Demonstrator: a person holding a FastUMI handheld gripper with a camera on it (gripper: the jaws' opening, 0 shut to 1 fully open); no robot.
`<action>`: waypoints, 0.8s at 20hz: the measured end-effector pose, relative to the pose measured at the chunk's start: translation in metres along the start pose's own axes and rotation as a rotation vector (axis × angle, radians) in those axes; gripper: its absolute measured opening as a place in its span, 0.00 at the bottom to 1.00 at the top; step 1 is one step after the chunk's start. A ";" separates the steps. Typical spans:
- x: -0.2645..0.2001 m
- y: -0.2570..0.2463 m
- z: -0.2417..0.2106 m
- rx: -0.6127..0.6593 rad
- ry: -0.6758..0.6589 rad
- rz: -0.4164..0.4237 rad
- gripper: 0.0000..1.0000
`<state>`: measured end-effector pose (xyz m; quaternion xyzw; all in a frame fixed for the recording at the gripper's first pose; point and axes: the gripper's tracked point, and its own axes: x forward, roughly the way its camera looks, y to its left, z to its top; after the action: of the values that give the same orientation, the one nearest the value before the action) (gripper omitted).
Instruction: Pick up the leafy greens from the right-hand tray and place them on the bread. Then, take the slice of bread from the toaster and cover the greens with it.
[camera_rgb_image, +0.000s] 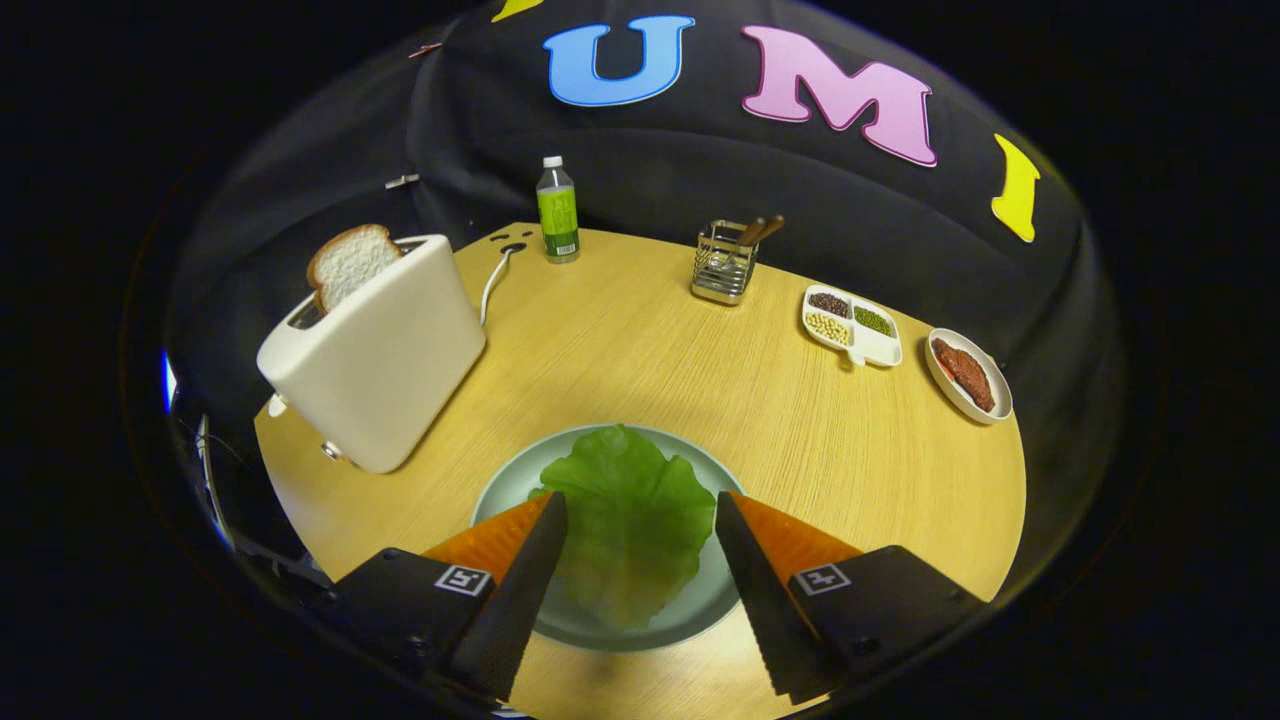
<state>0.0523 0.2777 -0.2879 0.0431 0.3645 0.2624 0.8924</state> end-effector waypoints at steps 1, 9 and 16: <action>-0.006 0.001 0.008 0.016 -0.026 0.006 0.96; -0.070 0.037 0.108 0.043 -0.251 0.087 0.99; -0.086 0.123 0.185 0.082 -0.335 0.226 0.99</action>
<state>0.0716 0.3614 -0.0655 0.1630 0.2144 0.3347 0.9030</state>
